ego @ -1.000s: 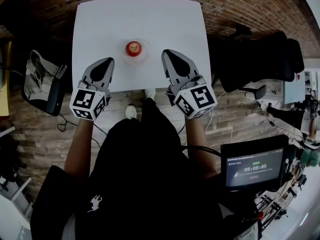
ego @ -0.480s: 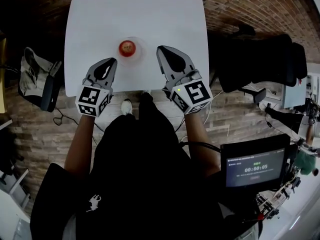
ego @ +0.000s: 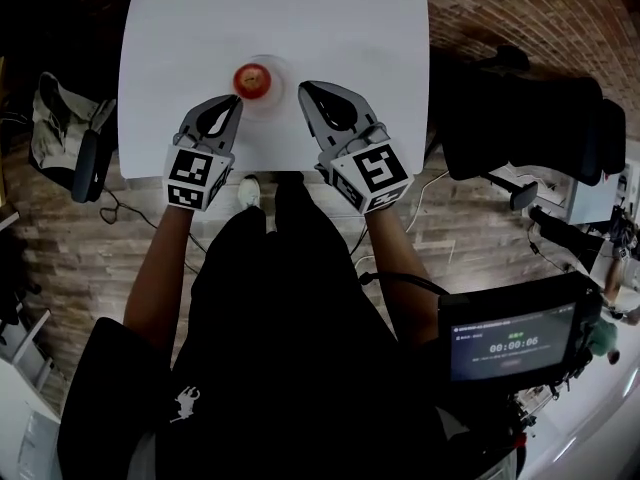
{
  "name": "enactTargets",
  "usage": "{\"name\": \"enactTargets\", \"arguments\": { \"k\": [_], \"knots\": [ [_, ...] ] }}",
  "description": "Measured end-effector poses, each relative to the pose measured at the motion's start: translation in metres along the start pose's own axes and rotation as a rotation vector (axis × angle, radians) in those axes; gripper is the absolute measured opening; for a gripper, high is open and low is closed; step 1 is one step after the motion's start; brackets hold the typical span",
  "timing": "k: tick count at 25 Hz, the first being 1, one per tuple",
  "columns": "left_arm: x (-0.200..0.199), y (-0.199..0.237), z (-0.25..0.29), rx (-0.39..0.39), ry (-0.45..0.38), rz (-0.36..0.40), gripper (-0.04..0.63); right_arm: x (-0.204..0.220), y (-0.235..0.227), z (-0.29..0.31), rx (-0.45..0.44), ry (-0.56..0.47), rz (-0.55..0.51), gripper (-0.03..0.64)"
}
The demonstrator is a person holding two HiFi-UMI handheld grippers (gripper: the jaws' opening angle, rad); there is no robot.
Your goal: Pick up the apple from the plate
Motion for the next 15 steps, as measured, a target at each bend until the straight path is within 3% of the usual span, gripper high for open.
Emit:
{"name": "enactTargets", "arguments": {
  "k": [15],
  "knots": [
    [0.024,0.005,0.031,-0.051,0.087,0.0,0.009,0.02,-0.011,0.026,-0.083,0.052,0.001,0.003]
  ]
}}
Point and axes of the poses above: the fingertips, and each gripper's own axes: z forward along the fingers, y to its left, x out of its underside, the point moved 10 cm from there along -z, backward along the fingers, and after that the axes turned 4 degrees about -z, right-handed, at the moved point
